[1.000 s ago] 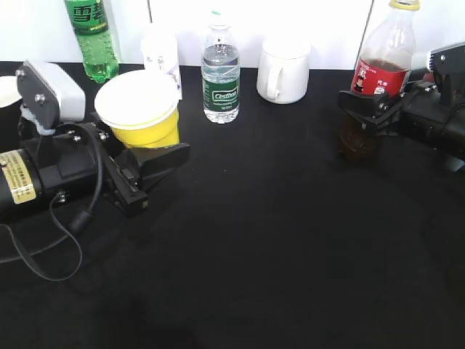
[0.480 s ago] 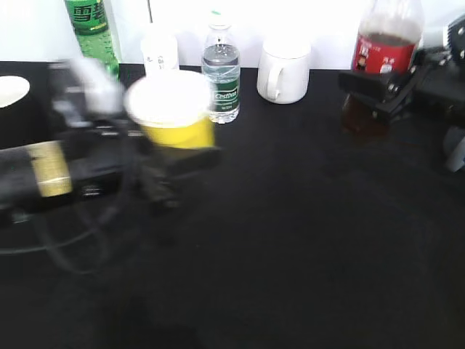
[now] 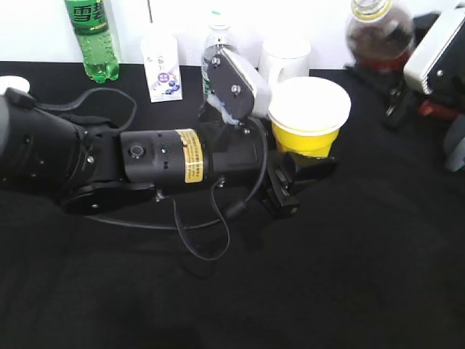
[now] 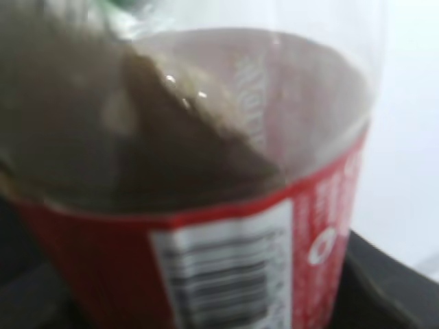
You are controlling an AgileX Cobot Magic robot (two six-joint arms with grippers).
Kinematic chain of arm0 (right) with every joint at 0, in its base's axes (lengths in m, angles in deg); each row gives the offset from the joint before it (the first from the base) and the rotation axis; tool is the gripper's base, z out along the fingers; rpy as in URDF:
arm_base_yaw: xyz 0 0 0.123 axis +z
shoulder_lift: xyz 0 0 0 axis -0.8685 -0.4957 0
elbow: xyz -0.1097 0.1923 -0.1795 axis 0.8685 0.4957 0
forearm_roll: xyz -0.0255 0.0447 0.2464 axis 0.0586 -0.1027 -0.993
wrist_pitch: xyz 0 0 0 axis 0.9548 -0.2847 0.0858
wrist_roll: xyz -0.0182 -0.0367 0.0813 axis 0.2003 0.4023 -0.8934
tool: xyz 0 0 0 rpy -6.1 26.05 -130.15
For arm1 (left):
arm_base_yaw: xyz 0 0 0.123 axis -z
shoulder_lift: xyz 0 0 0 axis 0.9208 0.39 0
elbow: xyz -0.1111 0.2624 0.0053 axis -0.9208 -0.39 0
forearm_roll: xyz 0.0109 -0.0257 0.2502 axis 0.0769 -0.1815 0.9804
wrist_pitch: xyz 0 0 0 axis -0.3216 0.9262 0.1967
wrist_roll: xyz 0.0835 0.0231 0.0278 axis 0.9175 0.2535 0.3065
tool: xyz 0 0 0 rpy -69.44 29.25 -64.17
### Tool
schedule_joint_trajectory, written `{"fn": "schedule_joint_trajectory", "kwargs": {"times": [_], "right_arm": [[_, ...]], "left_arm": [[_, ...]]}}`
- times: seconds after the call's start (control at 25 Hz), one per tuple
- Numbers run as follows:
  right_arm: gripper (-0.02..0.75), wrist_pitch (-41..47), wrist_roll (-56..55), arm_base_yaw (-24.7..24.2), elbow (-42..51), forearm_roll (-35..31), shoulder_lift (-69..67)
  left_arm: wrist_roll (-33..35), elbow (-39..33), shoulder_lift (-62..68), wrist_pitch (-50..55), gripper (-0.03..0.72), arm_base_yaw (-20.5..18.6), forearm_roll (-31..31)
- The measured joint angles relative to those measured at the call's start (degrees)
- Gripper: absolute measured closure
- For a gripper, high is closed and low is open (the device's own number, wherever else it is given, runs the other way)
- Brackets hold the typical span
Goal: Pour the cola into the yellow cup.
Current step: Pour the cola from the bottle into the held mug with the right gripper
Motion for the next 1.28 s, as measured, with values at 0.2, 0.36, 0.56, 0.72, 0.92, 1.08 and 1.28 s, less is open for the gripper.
{"fn": "schedule_joint_trajectory", "kwargs": {"times": [0.2, 0.36, 0.56, 0.72, 0.92, 1.08, 1.28], "right_arm": [[0.237, -4.69, 15.93, 0.0, 0.0, -3.36, 0.0], [0.237, -4.69, 22.1, 0.0, 0.0, -1.6, 0.0], [0.237, -4.69, 30.84, 0.0, 0.0, -1.07, 0.0], [0.237, -4.69, 36.37, 0.0, 0.0, -1.07, 0.0], [0.237, -4.76, 40.58, 0.0, 0.0, -1.13, 0.0], [0.237, -4.86, 40.87, 0.0, 0.0, -1.18, 0.0], [0.237, -5.12, 42.02, 0.0, 0.0, -1.24, 0.0]], "left_arm": [[-2.72, 0.0, 0.09, 0.1, 0.242, 0.0, 0.22], [-2.77, 0.0, 0.09, 0.41, 0.242, 0.11, 3.17], [-2.82, 0.0, 0.09, 0.41, 0.242, 0.11, 3.35], [-4.42, 0.0, 0.09, 0.41, 0.242, 0.11, 3.41], [-5.05, 0.0, 0.09, 0.41, 0.242, 0.11, 6.01], [-5.31, -0.06, 0.09, 0.89, 0.242, 0.11, 6.67], [-5.31, -0.06, 0.09, 1.36, 0.242, 0.11, 8.28]]}}
